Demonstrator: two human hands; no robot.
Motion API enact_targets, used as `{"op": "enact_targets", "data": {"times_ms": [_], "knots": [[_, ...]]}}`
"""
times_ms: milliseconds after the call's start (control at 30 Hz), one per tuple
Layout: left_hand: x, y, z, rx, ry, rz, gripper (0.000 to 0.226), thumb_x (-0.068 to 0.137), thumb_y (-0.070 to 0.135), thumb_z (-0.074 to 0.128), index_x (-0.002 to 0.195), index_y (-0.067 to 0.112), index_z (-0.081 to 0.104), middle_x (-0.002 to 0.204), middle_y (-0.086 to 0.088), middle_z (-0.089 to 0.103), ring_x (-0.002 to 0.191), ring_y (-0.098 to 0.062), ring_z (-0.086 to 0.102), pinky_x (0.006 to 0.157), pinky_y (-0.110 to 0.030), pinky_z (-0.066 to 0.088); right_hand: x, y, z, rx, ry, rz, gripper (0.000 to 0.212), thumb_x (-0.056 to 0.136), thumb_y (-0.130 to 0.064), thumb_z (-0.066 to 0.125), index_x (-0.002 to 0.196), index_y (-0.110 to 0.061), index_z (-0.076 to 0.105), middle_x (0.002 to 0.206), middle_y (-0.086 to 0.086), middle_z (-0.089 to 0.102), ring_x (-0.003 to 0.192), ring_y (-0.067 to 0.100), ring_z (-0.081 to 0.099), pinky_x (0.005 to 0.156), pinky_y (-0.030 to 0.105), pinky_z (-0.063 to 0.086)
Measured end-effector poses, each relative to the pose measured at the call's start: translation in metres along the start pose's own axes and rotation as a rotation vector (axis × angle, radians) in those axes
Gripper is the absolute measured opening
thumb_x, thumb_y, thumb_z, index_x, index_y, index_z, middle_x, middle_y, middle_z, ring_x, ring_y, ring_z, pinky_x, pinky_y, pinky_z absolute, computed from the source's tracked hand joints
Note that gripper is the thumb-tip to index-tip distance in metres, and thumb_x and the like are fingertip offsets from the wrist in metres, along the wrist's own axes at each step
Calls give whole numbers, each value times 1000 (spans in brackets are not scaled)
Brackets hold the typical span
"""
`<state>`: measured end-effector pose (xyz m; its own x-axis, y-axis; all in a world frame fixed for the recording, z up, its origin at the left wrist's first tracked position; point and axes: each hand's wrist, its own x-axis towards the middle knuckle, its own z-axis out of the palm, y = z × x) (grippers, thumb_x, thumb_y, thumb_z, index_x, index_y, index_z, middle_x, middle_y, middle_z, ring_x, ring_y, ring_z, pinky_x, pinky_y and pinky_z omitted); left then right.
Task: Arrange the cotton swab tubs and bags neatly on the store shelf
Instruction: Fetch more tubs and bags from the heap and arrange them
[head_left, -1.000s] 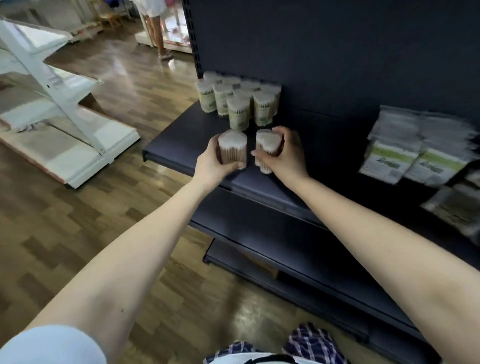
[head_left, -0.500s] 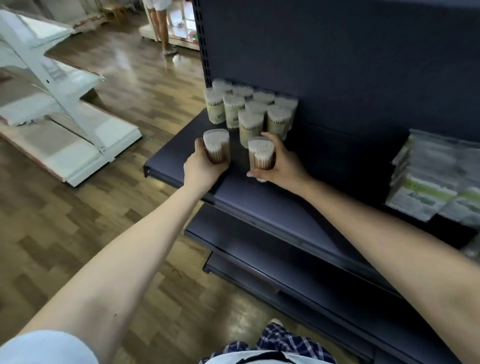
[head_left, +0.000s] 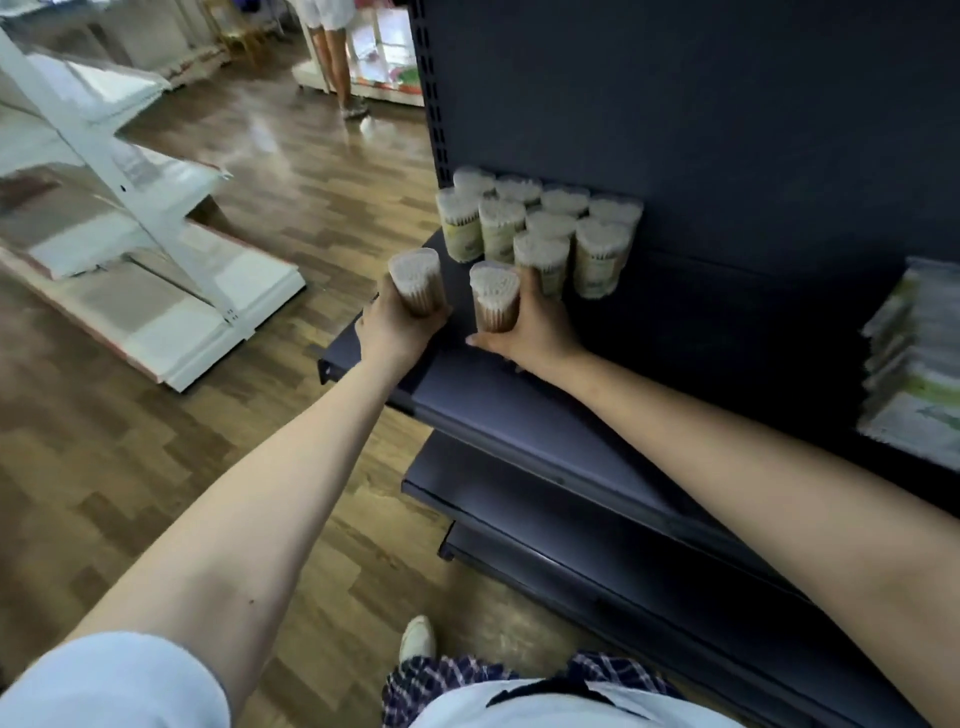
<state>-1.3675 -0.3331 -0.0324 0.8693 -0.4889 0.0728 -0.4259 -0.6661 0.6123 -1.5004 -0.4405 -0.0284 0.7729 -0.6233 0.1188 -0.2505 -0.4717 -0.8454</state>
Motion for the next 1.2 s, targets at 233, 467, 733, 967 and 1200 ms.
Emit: {"op": "enact_targets", "data": {"times_ms": [233, 467, 733, 967, 1200], "knots": [[27, -22, -14, -113, -301, 253, 79, 73, 31, 77, 137, 15, 33, 127, -4, 56, 120, -24, 52, 90, -33, 43, 6, -13, 17, 110, 36, 160, 79, 76, -11, 74, 138, -19, 26, 132, 7, 44, 102, 23, 57, 45, 29, 56], [55, -39, -33, -254, -583, 445, 76, 68, 33, 83, 134, 19, 47, 122, 10, 59, 116, -5, 54, 90, -16, 41, 16, -25, 39, -164, 163, 226, 58, 66, -43, 80, 113, -15, 60, 108, 3, 66, 92, 19, 64, 60, 31, 56], [70, -33, -15, -312, -584, 530, 91, 59, 51, 82, 133, 20, 39, 127, 8, 56, 118, -8, 52, 100, -34, 45, 9, -29, 35, -50, 134, 394, 58, 84, -24, 66, 136, -22, 41, 128, 2, 54, 89, 16, 59, 56, 21, 50], [68, -39, -3, -263, -436, 537, 95, 60, 57, 70, 138, 18, 31, 136, 0, 50, 128, -23, 45, 101, -44, 43, 14, -46, 71, -360, 379, 491, 40, 81, -49, 54, 116, -30, 52, 119, -1, 60, 106, 25, 59, 75, 32, 47], [70, -42, -5, -303, -390, 476, 74, 72, 41, 75, 132, 15, 40, 125, -5, 60, 116, -27, 55, 92, -40, 47, 19, -48, 83, -393, 501, 564, 48, 77, -58, 59, 113, -27, 53, 114, 0, 62, 104, 24, 60, 69, 30, 43]]}}
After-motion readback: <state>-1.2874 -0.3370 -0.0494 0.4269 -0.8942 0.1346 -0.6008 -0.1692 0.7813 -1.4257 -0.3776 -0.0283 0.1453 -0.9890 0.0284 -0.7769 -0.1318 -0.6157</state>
